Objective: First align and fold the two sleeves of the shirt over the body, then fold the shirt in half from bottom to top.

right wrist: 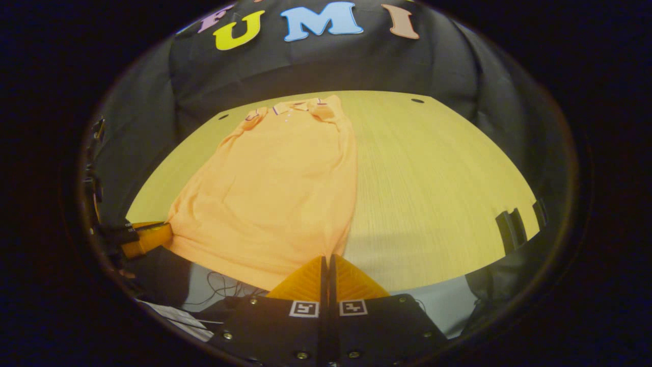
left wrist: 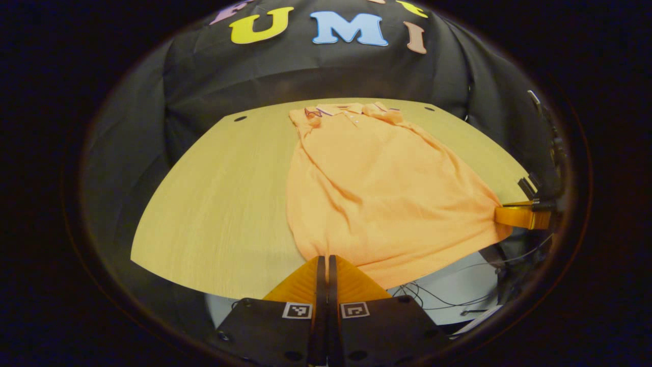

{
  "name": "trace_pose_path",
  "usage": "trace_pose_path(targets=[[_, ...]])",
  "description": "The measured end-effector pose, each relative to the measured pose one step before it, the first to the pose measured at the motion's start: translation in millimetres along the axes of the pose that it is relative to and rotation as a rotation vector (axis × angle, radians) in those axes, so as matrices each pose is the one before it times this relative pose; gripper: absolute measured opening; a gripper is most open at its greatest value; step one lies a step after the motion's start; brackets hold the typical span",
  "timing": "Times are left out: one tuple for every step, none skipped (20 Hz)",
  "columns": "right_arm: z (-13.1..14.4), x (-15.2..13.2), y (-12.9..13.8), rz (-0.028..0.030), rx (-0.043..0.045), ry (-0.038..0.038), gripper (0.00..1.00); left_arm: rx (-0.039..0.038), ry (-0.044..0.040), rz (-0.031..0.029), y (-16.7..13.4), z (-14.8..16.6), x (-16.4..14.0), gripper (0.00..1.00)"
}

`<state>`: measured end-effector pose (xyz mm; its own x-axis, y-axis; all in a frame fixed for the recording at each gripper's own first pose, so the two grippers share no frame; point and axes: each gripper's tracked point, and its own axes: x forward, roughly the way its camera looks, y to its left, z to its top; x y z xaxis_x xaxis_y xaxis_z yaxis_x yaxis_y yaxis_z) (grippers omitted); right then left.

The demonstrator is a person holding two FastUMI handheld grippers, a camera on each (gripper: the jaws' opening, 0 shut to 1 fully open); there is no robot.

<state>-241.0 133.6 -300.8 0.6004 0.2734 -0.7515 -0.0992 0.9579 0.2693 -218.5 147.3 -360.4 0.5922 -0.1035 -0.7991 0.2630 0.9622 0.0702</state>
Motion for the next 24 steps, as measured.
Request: trace_pose_path(targets=[[8.43, -3.41, 0.26, 0.00807, 0.00182, -0.01369, 0.0, -0.01657, 0.00388, 0.00326, 1.02, 1.03, -1.39, 0.07], [9.22, -3.49, 0.83, 0.00999, 0.00534, -0.0156, 0.0, -0.01501, -0.00203, 0.00295, 0.68, 4.14, -2.4, 0.07], [10.11, -2.94, 0.65, 0.00896, 0.00577, -0.01711, 0.0, -0.01132, -0.00691, 0.00253, 0.15, 4.93, -2.86, 0.06], [8.48, -2.35, 0.7, 0.00908, 0.00283, -0.01276, 0.0, -0.00594, -0.00925, 0.00364, 0.62, 6.75, -2.73, 0.06], [8.96, -1.64, 0.58, 0.00747, -0.00076, -0.01028, 0.0, -0.00365, -0.01317, 0.00439, -0.05, 8.38, -1.26, 0.06], [8.96, -1.35, -0.52, 0.00612, -0.00442, -0.00866, 0.0, -0.00354, -0.01516, -0.00055, -0.18, 10.39, -1.7, 0.06], [9.57, 0.41, -0.04, 0.00355, -0.00889, -0.00701, 0.0, -0.00272, -0.01637, 0.00041, -0.85, 11.92, -0.19, 0.06], [9.26, -0.41, -0.82, -0.00033, -0.01159, -0.00887, 0.0, -0.00119, -0.01429, -0.00065, -0.38, 11.78, 0.91, 0.06], [11.08, 0.96, -0.49, -0.00073, -0.01016, -0.0093, 0.0, -0.00217, -0.01678, 0.00092, 0.35, 12.08, 1.06, 0.06], [12.83, 1.34, -0.18, -0.00193, -0.00594, -0.01489, 0.0, -0.00325, -0.01796, -0.00108, -0.26, 14.24, 1.91, 0.06], [12.47, 2.4, -0.02, -0.0018, -0.00428, -0.01232, 0.0, -0.00359, -0.0162, -0.00098, 1.5, 13.29, 4.58, 0.06], [11.55, 4.73, -0.89, -0.00526, -0.0033, -0.01113, 0.0, -0.00225, -0.0134, -0.00248, 0.59, 13.37, 5.46, 0.06], [12.27, 4.05, 0.26, -0.00169, -0.001, -0.01248, 0.0, -0.00272, -0.01472, -0.00208, 0.8, 13.64, 5.78, 0.06], [11.16, 4.62, 0.06, -0.00185, -0.00476, -0.01187, 0.0, -0.00183, -0.01619, -0.00157, 1.25, 13.68, 6.03, 0.06], [12.5, 5.68, -1.51, -0.00542, -0.00941, -0.00914, 0.0, -0.00083, -0.01263, 0.0007, 2.65, 11.93, 6.85, 0.06], [10.87, 6.38, -1.84, -0.00666, -0.00686, -0.00813, 0.0, -0.00079, -0.01094, -0.00055, 2.68, 13.58, 7.74, 0.07], [12.76, 6.62, -1.48, -0.00213, 0.00199, -0.00826, 0.0, -0.00083, -0.01094, -0.00583, -1.01, 8.28, 7.08, 0.06], [10.72, 7.48, -0.13, 0.00116, 0.00556, -0.00676, 0.0, 0.00438, -0.00816, -0.00371, 1.14, 9.36, 8.04, 0.06], [11.27, 7.46, -0.47, -0.00287, 0.00198, -0.00753, 0.0, 0.00525, -0.00673, -0.00453, 1.73, 8.49, 9.03, 0.06], [11.82, 7.71, -1.74, -0.00575, -0.00381, -0.00824, 0.0, 0.00667, -0.0061, -0.00495, 1.06, 9.84, 9.12, 0.06], [10.45, 7.57, -0.92, -0.00575, -0.00484, -0.00747, 0.0, 0.0076, -0.00515, -0.00773, 1.82, 7.85, 10.22, 0.06], [9.35, 7.96, -0.65, -0.00625, -0.00352, -0.00744, 0.0, 0.00686, -0.00652, -0.00564, 1.79, 10.02, 7.45, 0.06], [9.32, 6.81, -0.24, -0.00598, -0.00173, -0.00521, 0.0, 0.00669, -0.00747, -0.00773, 0.69, 8.67, 8.42, 0.06], [6.85, 7.25, -0.13, -0.0075, -0.00026, -0.00403, 0.0, 0.00842, -0.0059, -0.00547, 1.99, 9.03, 7.85, 0.06]])
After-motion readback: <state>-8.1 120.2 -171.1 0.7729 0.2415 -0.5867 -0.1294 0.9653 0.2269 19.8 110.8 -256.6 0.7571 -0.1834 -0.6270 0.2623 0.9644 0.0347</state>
